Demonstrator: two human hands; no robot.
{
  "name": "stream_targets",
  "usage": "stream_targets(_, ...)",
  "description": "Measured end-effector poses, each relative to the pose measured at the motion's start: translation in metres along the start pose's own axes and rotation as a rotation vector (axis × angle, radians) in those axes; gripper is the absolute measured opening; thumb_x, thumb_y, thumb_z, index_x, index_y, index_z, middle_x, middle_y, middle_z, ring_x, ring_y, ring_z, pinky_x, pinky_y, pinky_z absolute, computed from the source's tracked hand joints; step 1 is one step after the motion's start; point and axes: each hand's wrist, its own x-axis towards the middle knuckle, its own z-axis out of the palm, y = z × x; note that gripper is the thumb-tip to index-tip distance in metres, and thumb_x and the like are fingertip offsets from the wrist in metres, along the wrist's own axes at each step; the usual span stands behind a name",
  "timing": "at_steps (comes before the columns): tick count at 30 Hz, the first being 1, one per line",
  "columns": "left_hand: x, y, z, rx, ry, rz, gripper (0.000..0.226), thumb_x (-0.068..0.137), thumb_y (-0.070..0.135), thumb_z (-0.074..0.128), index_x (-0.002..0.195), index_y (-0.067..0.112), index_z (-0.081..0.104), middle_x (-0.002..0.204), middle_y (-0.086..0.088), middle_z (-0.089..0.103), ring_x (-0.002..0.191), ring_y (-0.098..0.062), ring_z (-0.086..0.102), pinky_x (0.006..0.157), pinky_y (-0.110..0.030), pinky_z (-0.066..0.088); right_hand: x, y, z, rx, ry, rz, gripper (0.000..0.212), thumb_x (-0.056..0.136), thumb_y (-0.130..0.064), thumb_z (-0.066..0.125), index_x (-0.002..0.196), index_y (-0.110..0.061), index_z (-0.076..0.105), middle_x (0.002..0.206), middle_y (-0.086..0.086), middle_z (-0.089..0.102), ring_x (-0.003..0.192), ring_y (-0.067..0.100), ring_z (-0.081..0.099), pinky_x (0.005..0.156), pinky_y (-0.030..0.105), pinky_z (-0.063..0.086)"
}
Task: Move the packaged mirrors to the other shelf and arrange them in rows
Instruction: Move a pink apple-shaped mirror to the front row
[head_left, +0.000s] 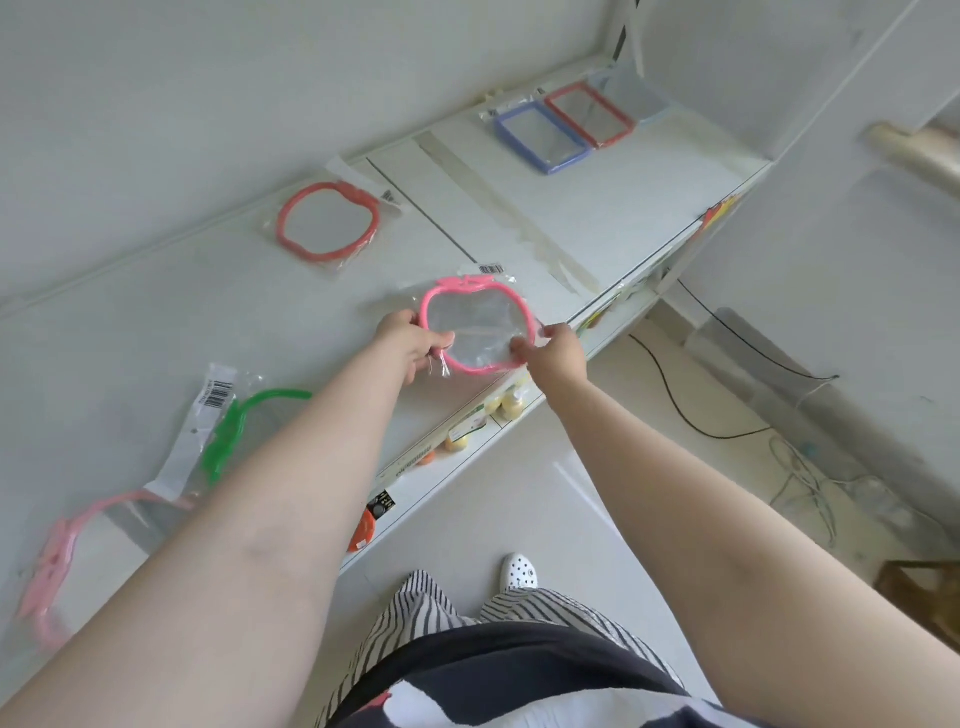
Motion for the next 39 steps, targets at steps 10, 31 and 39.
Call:
stream_targets(10, -0.007, 0.029, 0.084, 0.087, -0.027, 0.092, 0.026, 0.078, 0.002, 0.075, 0.083, 0.013, 0.052, 0.084, -0.008, 0.064, 0.057, -0.013, 0.053, 0.053, -0.022, 0.045, 0.023, 0.030, -0.090, 0.486, -0.036, 0.103, 0.024, 0.083, 0.006, 0.064, 0.107, 0.011, 0.062, 0.080, 0.016, 0.062, 0.065, 0.023, 0.065, 0.075, 0.031, 0.061)
stream_targets(31, -0.015, 0.077, 0.386, 0.039, 0.035, 0.210, 0.025, 0.089, 0.020, 0.064, 0.067, 0.016, 0.055, 0.067, -0.002, 0.054, 0.068, -0.018, 0.053, 0.057, -0.022, 0.045, 0.123, 0.161, -0.342, 0.534, 0.053, 0.042, 0.016, 0.077, 0.010, 0.061, 0.081, -0.004, 0.065, 0.093, 0.018, 0.062, 0.072, 0.026, 0.064, 0.057, 0.023, 0.060)
stream_targets(39, 0.000, 0.100, 0.444, 0.133, 0.058, 0.215, 0.021, 0.084, 0.033, 0.068, 0.084, 0.012, 0.064, 0.082, -0.006, 0.067, 0.065, -0.023, 0.058, 0.055, -0.026, 0.044, 0.161, 0.183, -0.372, 0.634, 0.106, 0.089, 0.006, 0.088, -0.007, 0.064, 0.089, -0.012, 0.066, 0.104, 0.016, 0.067, 0.061, 0.016, 0.068, 0.086, 0.040, 0.059)
